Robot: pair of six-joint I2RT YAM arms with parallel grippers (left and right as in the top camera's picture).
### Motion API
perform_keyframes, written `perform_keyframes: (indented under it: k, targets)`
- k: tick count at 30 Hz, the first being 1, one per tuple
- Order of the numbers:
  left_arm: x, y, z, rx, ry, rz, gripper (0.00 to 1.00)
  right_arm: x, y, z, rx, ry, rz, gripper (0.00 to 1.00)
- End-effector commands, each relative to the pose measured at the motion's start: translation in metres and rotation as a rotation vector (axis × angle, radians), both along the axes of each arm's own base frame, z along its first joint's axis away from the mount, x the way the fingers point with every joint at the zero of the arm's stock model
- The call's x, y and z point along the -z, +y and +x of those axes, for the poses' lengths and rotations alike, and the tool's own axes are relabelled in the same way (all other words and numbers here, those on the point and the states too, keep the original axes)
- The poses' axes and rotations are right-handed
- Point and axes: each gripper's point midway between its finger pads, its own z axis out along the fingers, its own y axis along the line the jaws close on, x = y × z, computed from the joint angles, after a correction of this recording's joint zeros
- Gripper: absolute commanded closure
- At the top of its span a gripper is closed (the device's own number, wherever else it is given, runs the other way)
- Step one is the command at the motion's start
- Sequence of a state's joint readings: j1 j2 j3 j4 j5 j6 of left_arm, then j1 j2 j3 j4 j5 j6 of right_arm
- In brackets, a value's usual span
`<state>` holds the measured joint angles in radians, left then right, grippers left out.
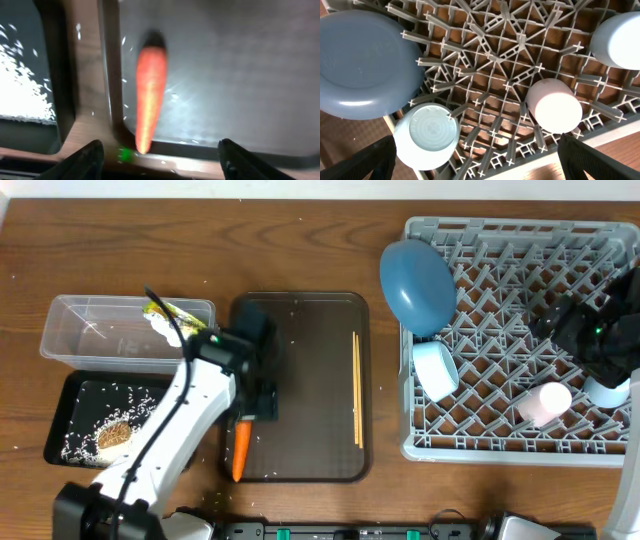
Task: Sort waste into correct bins and load items into the dishwasher rack
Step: 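Grasp the orange carrot on the brown tray with the left gripper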
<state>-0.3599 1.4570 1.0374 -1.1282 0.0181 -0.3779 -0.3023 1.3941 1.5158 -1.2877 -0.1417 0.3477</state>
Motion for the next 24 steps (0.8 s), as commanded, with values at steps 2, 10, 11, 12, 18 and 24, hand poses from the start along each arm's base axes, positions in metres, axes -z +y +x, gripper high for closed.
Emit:
perform_keyframes:
  k: [2,10,11,12,18,24]
  targets:
    - [0.031,0.013,-0.018,-0.026,0.036,0.049,0.27,-0.002,0.003,0.001,-0.025,-0.008,-0.005,0.03]
    - [0.077,0.013,-0.015,-0.017,-0.045,0.021,0.29,-0.002,0.003,0.002,-0.032,-0.01,-0.008,0.03]
    - [0.081,0.012,-0.013,-0.018,-0.062,0.014,0.33,-0.002,0.003,0.002,-0.032,-0.009,-0.008,0.03]
    - [0.084,0.012,-0.013,-0.019,-0.07,0.01,0.38,-0.002,0.003,0.001,-0.032,-0.008,-0.008,0.03]
    - [0.091,0.013,-0.016,-0.02,-0.078,0.008,0.69,-0.001,0.004,0.0,-0.033,-0.001,-0.006,0.03]
    - [0.064,0.011,-0.01,-0.069,-0.086,0.006,0.8,-0.002,0.003,0.0,-0.038,-0.002,-0.009,0.03]
